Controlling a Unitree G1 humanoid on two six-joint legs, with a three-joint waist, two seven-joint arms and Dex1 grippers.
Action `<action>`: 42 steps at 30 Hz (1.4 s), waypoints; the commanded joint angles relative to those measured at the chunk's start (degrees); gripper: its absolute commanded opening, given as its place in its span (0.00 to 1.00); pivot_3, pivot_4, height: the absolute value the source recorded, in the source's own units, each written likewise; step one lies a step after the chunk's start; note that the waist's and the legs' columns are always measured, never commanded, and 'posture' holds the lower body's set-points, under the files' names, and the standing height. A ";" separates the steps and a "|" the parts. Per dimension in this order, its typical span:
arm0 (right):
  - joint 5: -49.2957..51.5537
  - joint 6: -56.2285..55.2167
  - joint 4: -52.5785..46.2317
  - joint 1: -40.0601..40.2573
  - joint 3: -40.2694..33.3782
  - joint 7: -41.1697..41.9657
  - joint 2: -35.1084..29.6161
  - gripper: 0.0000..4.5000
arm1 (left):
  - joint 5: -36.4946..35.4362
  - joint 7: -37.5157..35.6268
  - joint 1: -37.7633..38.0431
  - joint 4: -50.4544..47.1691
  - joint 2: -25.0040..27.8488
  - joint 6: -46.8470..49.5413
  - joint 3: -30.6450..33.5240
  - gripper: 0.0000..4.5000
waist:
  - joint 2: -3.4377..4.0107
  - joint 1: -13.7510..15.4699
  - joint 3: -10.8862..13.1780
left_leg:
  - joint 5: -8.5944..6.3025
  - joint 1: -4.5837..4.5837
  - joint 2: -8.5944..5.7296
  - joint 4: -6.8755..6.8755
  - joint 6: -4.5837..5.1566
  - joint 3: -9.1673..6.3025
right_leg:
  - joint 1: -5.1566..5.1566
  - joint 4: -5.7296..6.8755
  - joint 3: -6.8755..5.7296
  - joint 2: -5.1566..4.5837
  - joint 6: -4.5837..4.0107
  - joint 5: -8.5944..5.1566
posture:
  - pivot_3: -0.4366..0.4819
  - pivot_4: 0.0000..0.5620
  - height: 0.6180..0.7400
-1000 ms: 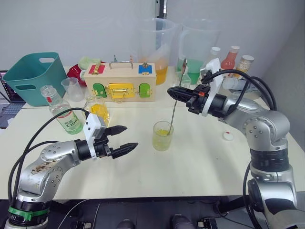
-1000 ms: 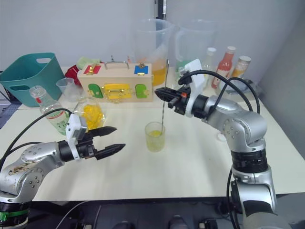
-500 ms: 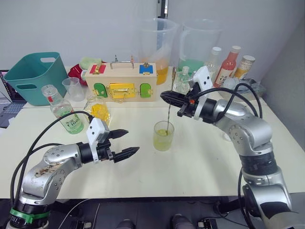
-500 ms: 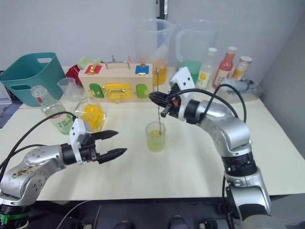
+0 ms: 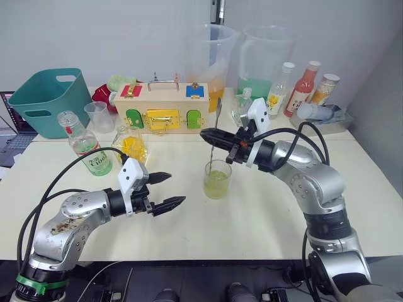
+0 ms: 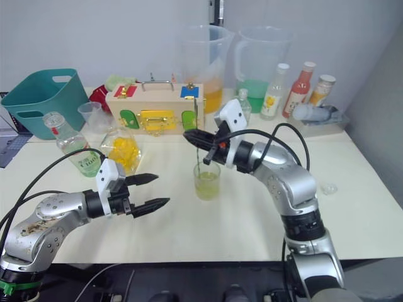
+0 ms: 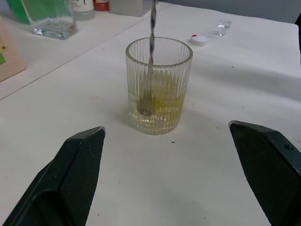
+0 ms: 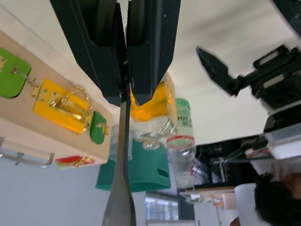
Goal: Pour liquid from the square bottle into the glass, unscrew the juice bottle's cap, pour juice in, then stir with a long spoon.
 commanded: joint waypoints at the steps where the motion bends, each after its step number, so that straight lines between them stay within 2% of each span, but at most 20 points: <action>1: 2.24 3.43 -4.99 -0.66 -1.48 2.04 -3.47 0.00 | 0.67 -0.49 -0.69 -0.78 -0.13 -1.72 -0.58 0.99 | 0.00 0.03 0.00 | 0.00 0.00 0.00 0.00 0.00 0.00 | 0.00 0.00 0.00 0.00 0.00 0.00 | 0.48 0.27 1.00; 8: 3.90 8.08 -7.43 -1.41 -1.83 4.56 -8.90 0.00 | 1.12 -1.51 -2.12 0.75 -0.22 -2.20 -1.35 0.99 | 0.00 0.03 0.00 | 0.00 0.01 0.01 0.00 0.00 0.00 | 0.02 -0.01 -0.01 0.01 0.00 0.00 | 0.48 0.27 1.00; 12: 3.98 8.64 -7.80 -1.46 -1.75 4.59 -9.69 0.00 | 1.16 -1.67 -2.09 0.88 -0.22 -2.39 -1.36 0.99 | 0.00 -0.04 0.00 | 0.00 0.02 0.01 0.00 0.00 0.00 | 0.01 -0.01 0.00 0.01 0.00 0.00 | 0.48 0.27 1.00; 15: -0.78 6.07 -7.42 -1.32 -0.12 3.37 -11.53 0.00 | 0.72 -1.40 -1.26 0.12 -0.33 -1.82 -1.26 0.99 | 0.00 0.04 0.00 | 0.00 0.01 0.00 0.00 0.00 0.00 | 0.01 -0.01 0.00 0.00 0.00 0.00 | 0.48 0.27 1.00; 24: -4.91 5.29 -2.29 -4.58 -0.63 -2.23 -8.03 0.00 | -0.71 -1.42 -0.30 -2.20 0.04 0.19 -0.80 0.99 | -0.01 0.06 0.00 | 0.01 0.02 0.00 0.02 -0.01 0.00 | 0.03 -0.02 0.00 0.00 0.00 0.00 | 0.48 0.27 1.00; 35: 1.06 7.65 -1.90 -4.83 -2.06 -0.62 -2.42 0.00 | -0.22 -1.61 -0.67 -1.79 0.31 -0.46 -1.14 0.99 | -0.01 0.02 0.00 | 0.01 0.02 0.01 0.01 -0.01 0.00 | 0.02 0.00 -0.01 0.01 0.00 0.00 | 0.48 0.27 1.00; 42: -6.44 1.19 4.16 -6.97 -0.14 -2.61 -1.04 0.00 | -0.02 -1.25 -1.01 -1.93 0.25 -0.35 -1.33 0.99 | -0.01 -0.06 0.00 | 0.01 0.03 0.01 0.01 -0.01 0.00 | 0.01 0.02 -0.01 0.02 0.00 0.00 | 0.48 0.27 1.00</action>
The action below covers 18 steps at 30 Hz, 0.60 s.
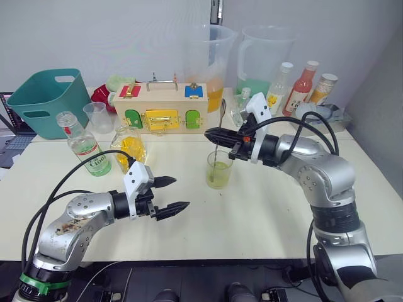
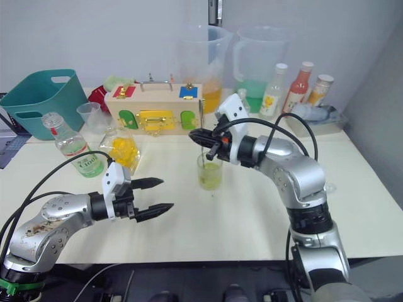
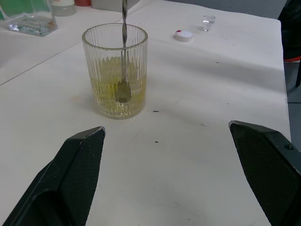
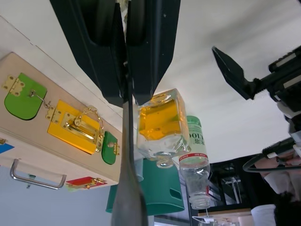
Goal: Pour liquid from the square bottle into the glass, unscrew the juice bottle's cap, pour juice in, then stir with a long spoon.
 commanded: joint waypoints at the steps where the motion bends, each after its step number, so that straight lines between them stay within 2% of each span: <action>1: -3.44 -5.02 2.54 -2.45 -0.44 -0.99 0.37 0.00 | 0.01 0.10 -0.93 -1.58 0.25 -0.63 0.34 0.99 | 0.00 0.03 0.00 | 0.00 0.00 0.00 0.00 0.00 0.00 | 0.00 -0.01 0.00 0.00 0.00 0.00 | 0.48 0.27 1.00; 9: -7.49 -8.38 4.82 -3.48 0.32 -0.10 -0.16 0.00 | 0.24 0.28 -2.25 -1.32 -0.02 -0.42 -0.27 0.99 | 0.00 0.08 0.00 | 0.00 -0.01 -0.01 0.00 0.00 0.00 | 0.00 -0.01 0.00 -0.02 0.00 0.00 | 0.48 0.27 1.00; 18: -3.10 -0.87 1.32 -2.18 -0.98 4.54 -3.55 0.00 | 0.49 0.34 -2.66 -1.28 -0.33 -0.30 -0.62 0.99 | 0.00 0.05 0.00 | 0.00 -0.01 0.00 0.00 0.00 0.00 | -0.01 0.00 0.00 -0.01 0.00 0.00 | 0.48 0.27 1.00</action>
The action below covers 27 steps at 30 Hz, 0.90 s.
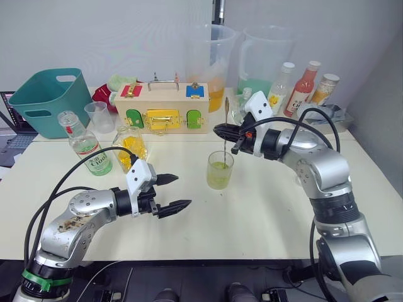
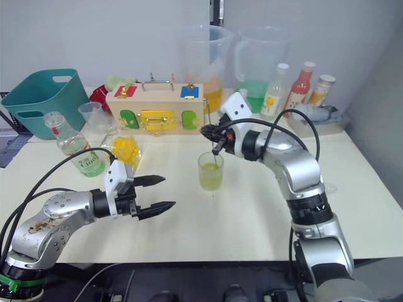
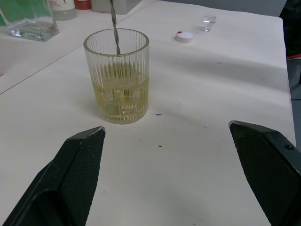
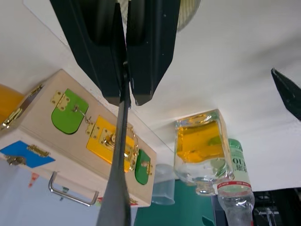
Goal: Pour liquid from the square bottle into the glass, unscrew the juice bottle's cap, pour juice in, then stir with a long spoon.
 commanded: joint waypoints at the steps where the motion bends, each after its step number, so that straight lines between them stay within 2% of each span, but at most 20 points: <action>1: 4.06 2.63 -3.95 -0.32 -3.05 1.48 -0.09 0.00 | -0.61 0.16 -1.05 -1.20 -0.26 -0.27 0.34 0.99 | 0.00 -0.05 0.00 | 0.00 0.00 0.00 0.00 0.00 0.00 | 0.00 0.00 0.00 0.00 0.00 0.00 | 0.48 0.27 1.00; 6: 6.41 3.98 -4.25 0.54 -5.03 -0.76 2.99 0.00 | -0.39 -0.15 -1.28 -0.70 -0.47 -0.44 0.27 0.99 | 0.00 -0.07 0.00 | 0.00 0.01 0.00 0.00 0.00 0.00 | 0.01 0.00 0.00 0.01 0.00 0.00 | 0.48 0.27 1.00; 16: 1.18 -0.78 -2.27 0.45 -4.31 -6.49 5.99 0.00 | 0.22 -0.74 -1.06 0.14 -0.18 -1.07 0.48 0.99 | 0.00 -0.02 0.00 | 0.00 0.00 0.00 0.00 0.00 0.00 | 0.00 0.01 0.00 0.00 0.00 0.00 | 0.48 0.27 1.00; 22: -2.44 -4.16 -0.87 -0.21 -2.60 -6.88 5.33 0.00 | 0.66 -1.25 -1.45 1.32 -0.34 -2.00 0.40 0.99 | 0.00 0.00 0.00 | 0.00 0.01 -0.01 0.00 0.00 0.00 | 0.01 0.01 0.00 0.00 0.00 0.00 | 0.48 0.27 1.00; 27: -0.29 -0.43 -2.41 0.74 -1.97 -3.98 4.73 0.00 | 0.88 -1.69 -1.29 1.60 -0.46 -2.44 0.33 0.99 | 0.00 0.00 0.00 | 0.00 0.00 -0.01 0.00 0.00 0.00 | 0.01 0.01 0.00 -0.01 0.00 0.00 | 0.48 0.27 1.00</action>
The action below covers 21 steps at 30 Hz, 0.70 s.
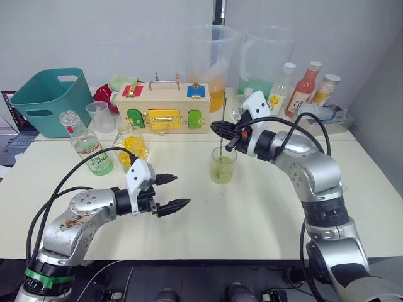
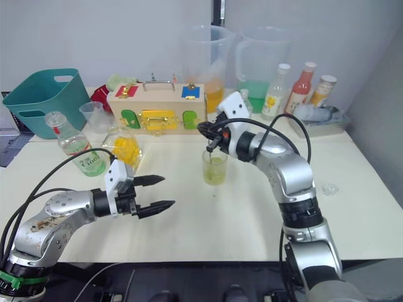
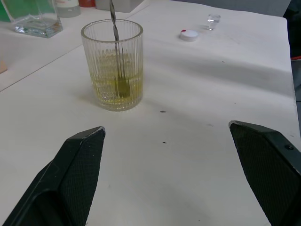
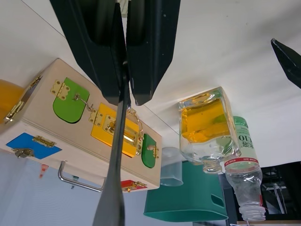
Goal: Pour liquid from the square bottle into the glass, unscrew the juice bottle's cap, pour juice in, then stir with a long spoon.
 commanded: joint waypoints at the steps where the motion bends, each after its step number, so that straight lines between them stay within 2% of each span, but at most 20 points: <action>1: 1.71 2.50 -3.41 -0.06 0.01 2.32 -1.59 0.00 | 0.02 -0.70 -0.63 -0.72 0.16 -1.57 0.35 0.99 | 0.00 0.03 0.00 | 0.00 0.00 0.00 0.00 0.00 0.00 | 0.00 0.00 0.00 0.00 0.00 0.00 | 0.48 0.27 1.00; 7: 2.28 6.20 -6.43 0.64 -0.47 3.87 -5.16 0.00 | 0.28 -1.01 -0.28 -0.34 0.07 -2.27 0.35 0.99 | 0.00 0.04 0.00 | 0.00 0.01 0.00 0.00 0.00 0.00 | 0.01 0.00 0.00 0.00 0.00 0.00 | 0.48 0.27 1.00; 12: 0.43 3.59 -3.94 0.72 0.11 4.64 -7.22 0.00 | 0.89 -1.14 -0.06 -0.23 0.02 -2.78 -0.05 0.99 | 0.00 0.03 0.00 | 0.00 0.01 0.00 0.00 0.00 0.00 | 0.01 -0.02 0.00 0.00 0.00 0.00 | 0.48 0.27 1.00; 21: -3.07 -6.04 2.83 -1.56 -1.29 0.34 -3.59 0.00 | 0.64 -1.14 0.62 -0.40 0.53 -2.85 0.82 0.99 | 0.00 0.05 0.00 | 0.01 0.03 0.00 0.00 -0.01 0.01 | 0.03 -0.02 0.00 0.00 0.00 0.00 | 0.48 0.27 1.00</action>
